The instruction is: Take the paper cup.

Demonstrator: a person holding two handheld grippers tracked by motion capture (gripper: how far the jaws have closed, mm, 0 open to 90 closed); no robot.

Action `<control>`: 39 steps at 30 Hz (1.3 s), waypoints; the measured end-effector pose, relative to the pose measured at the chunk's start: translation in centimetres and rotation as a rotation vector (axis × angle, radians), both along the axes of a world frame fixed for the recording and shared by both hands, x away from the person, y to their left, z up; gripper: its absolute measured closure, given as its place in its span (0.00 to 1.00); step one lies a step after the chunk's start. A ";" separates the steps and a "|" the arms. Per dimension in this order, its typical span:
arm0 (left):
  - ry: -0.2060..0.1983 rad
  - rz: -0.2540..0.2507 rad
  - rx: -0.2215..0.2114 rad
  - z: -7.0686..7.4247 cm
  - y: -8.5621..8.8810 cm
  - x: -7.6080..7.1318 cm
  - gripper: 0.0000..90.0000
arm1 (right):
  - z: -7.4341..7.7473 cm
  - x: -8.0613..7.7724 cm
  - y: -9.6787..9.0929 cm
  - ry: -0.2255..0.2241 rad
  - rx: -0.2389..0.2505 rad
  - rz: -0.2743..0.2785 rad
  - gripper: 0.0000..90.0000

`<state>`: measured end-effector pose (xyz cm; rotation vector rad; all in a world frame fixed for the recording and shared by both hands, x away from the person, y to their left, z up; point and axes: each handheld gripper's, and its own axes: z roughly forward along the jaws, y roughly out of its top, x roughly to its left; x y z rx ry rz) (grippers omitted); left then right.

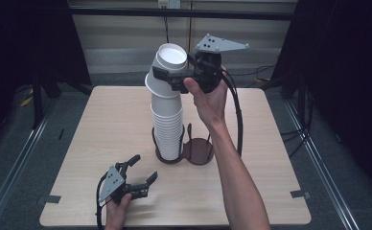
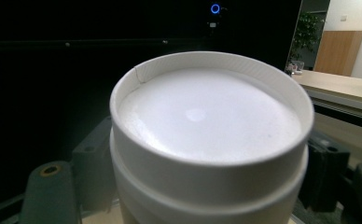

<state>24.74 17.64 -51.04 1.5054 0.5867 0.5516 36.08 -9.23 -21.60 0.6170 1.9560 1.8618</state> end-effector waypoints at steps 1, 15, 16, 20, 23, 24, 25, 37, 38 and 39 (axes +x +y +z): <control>0.001 0.001 -0.003 0.0 0.0 0.0 0.17 | 0.1 -0.1 -0.1 -0.005 0.012 -0.001 0.25; 0.001 0.000 -0.004 0.0 0.0 0.0 0.17 | 1.0 -1.0 -1.7 -0.013 0.052 -0.014 0.25; 0.001 0.000 -0.004 0.0 0.0 0.0 0.17 | 1.0 -1.0 -1.7 -0.013 0.052 -0.014 0.25; 0.001 0.000 -0.003 0.0 0.0 0.0 0.17 | 1.3 -1.4 -2.6 -0.016 0.069 -0.027 0.25; 0.000 0.000 -0.007 0.0 0.0 0.0 0.17 | 1.3 -1.7 -3.3 -0.011 0.080 -0.034 0.25; 0.001 -0.001 -0.008 0.0 0.0 0.0 0.17 | 1.3 -1.7 -3.5 -0.008 0.076 -0.036 0.25; 0.001 0.000 -0.007 0.0 0.0 0.0 0.17 | 1.0 -1.9 -4.0 -0.004 0.078 -0.039 0.25; 0.000 -0.001 -0.006 0.0 0.0 0.0 0.17 | -0.1 -3.5 -6.7 -0.003 0.075 -0.066 0.25; 0.000 -0.001 -0.006 0.0 0.0 0.0 0.17 | -0.1 -3.5 -6.7 -0.003 0.075 -0.066 0.25; 0.000 0.000 -0.007 0.0 0.0 0.0 0.17 | -0.3 -3.6 -7.0 -0.001 0.078 -0.068 0.25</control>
